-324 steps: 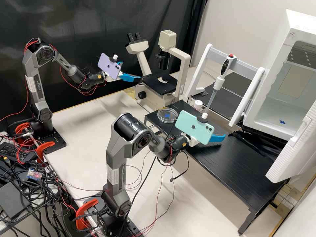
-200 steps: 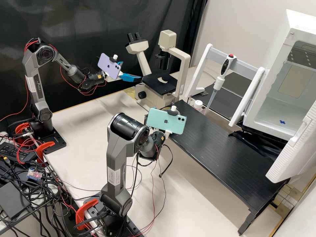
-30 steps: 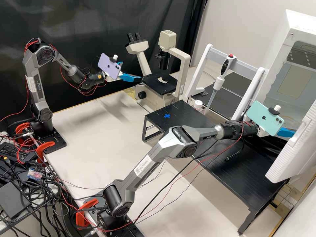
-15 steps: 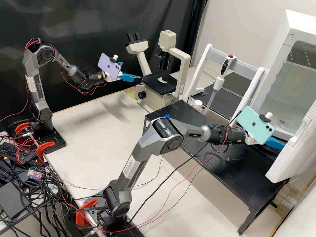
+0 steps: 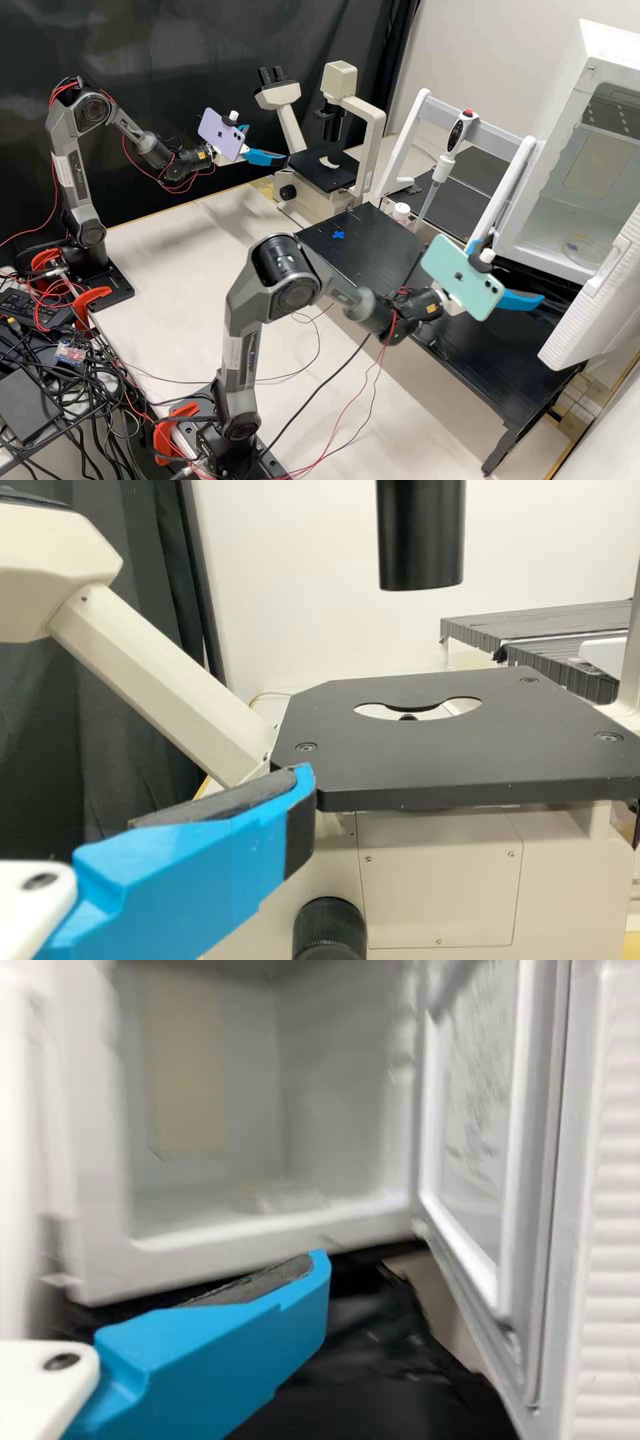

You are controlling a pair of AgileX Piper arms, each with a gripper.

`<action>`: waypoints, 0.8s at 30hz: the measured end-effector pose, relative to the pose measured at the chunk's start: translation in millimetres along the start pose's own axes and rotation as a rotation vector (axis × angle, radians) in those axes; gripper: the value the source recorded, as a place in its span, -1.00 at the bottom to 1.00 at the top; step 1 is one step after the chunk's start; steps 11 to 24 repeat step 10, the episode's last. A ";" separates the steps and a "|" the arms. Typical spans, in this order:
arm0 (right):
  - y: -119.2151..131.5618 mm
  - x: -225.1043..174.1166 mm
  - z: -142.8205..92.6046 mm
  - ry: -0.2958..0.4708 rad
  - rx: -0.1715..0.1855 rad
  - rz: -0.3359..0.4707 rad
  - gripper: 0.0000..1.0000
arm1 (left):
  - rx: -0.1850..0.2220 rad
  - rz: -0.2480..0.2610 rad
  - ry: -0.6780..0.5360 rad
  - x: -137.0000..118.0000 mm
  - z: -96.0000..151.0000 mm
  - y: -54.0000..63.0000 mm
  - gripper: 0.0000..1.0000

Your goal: Move the petri dish to the incubator

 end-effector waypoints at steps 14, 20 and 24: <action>-12.1 -61.1 -17.3 0.060 0.111 0.018 1.00 | 0.000 0.000 0.000 0.0 0.0 0.0 1.00; -12.1 -61.1 -17.3 0.060 0.111 0.018 1.00 | 0.000 0.000 0.000 0.0 0.0 0.0 1.00; -12.1 -61.1 -17.3 0.060 0.111 0.018 1.00 | 0.000 0.000 0.000 0.0 0.0 0.0 1.00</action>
